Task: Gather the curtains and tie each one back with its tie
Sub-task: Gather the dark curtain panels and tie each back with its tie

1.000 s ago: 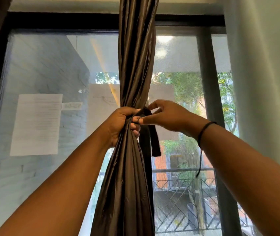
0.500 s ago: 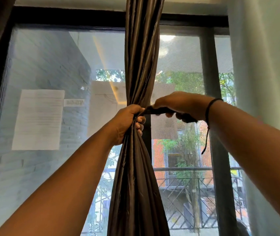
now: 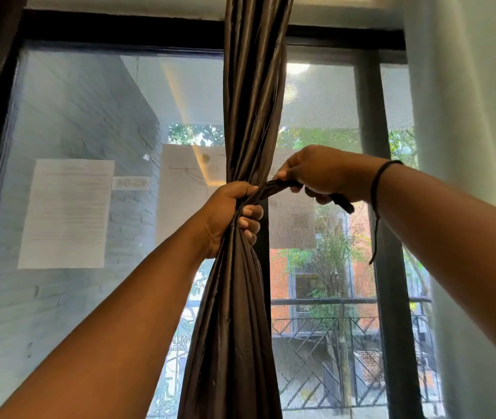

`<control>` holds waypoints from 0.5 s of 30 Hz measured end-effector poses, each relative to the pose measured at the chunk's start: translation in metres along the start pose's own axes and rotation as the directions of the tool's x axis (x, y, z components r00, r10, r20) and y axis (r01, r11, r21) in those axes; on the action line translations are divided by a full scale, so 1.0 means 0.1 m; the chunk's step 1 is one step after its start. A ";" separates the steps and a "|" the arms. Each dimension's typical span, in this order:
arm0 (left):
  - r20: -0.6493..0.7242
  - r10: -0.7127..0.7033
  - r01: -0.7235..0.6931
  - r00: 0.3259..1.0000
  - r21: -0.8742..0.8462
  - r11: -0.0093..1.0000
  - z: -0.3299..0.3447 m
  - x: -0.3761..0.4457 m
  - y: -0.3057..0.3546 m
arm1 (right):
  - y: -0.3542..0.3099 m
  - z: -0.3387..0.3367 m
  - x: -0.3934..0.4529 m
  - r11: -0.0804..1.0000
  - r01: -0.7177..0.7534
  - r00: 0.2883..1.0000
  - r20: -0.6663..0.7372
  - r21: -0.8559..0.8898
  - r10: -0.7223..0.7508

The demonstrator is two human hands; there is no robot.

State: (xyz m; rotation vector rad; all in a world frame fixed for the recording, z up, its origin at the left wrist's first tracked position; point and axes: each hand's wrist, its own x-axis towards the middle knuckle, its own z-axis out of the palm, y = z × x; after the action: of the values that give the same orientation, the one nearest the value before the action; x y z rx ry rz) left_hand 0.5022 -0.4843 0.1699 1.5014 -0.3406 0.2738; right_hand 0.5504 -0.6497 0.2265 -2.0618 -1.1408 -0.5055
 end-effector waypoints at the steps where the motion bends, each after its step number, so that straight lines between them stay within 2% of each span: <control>1: 0.000 0.002 -0.002 1.000 0.002 1.000 -0.01 0.00 0.00 | 0.00 0.02 0.00 0.998 0.025 0.999 -0.027 -0.062 -0.027; 3: -0.010 0.012 -0.012 1.000 -0.003 1.000 -0.03 0.01 -0.01 | 0.02 0.03 -0.03 0.991 0.063 0.996 -0.049 -0.117 -0.069; 7: -0.046 0.017 -0.018 0.999 -0.003 1.000 -0.08 0.01 -0.02 | 0.08 -0.06 -0.10 0.992 0.044 0.999 0.025 -0.122 -0.041; 11: -0.100 0.003 0.000 0.995 0.035 0.999 -0.10 0.02 -0.03 | 0.16 -0.17 -0.09 0.995 -0.069 0.992 0.109 0.066 0.062; 13: -0.140 0.021 -0.011 0.990 0.074 0.997 -0.09 0.02 -0.04 | 0.19 -0.19 -0.09 0.991 -0.121 0.985 0.130 0.057 0.113; 15: -0.218 0.106 -0.067 0.970 0.179 0.982 -0.06 0.04 -0.07 | 0.19 -0.22 -0.12 0.986 -0.164 0.980 0.121 0.040 0.158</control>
State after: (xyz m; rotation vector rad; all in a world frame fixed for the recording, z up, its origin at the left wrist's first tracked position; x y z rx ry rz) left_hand 0.5086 -0.4790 0.1649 1.6062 -0.2041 0.5508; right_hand 0.5603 -0.6792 0.2263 -2.1418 -1.0306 -0.2778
